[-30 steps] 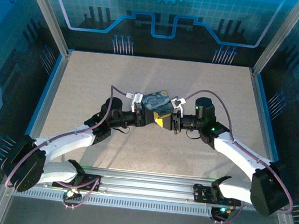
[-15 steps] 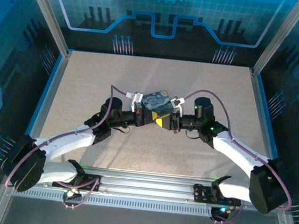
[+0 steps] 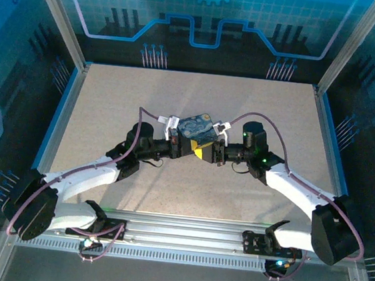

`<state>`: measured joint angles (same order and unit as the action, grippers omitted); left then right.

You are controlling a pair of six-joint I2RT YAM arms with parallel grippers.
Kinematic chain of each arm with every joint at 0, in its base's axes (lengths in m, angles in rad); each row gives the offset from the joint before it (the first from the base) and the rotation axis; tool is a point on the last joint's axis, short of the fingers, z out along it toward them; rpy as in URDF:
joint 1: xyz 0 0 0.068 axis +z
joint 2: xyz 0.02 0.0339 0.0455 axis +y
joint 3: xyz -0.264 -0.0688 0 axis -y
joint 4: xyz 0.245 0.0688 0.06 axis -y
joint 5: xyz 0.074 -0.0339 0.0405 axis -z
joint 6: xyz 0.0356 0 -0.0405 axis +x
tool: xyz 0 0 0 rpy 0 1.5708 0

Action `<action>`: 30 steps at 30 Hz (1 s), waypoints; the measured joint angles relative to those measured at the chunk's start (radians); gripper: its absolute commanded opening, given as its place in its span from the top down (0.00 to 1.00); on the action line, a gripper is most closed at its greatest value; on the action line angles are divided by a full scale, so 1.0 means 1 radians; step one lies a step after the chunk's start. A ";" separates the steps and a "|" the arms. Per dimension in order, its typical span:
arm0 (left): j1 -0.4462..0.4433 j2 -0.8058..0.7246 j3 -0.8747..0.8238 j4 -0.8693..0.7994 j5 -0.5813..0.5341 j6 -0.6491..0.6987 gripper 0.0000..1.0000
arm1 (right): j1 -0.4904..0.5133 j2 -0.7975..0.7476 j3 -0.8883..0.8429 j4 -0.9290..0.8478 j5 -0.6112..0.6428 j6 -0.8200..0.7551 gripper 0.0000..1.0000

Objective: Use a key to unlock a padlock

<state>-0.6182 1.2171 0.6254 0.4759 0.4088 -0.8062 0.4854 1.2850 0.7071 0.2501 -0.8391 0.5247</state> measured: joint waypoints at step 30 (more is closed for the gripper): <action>-0.006 0.016 0.164 -0.296 -0.129 0.231 0.31 | -0.080 -0.148 0.000 -0.375 0.195 -0.153 1.00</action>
<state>-0.6239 1.2331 0.7898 0.1799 0.2794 -0.5751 0.4053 1.1370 0.7071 -0.1246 -0.6445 0.3717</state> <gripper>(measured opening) 0.652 0.049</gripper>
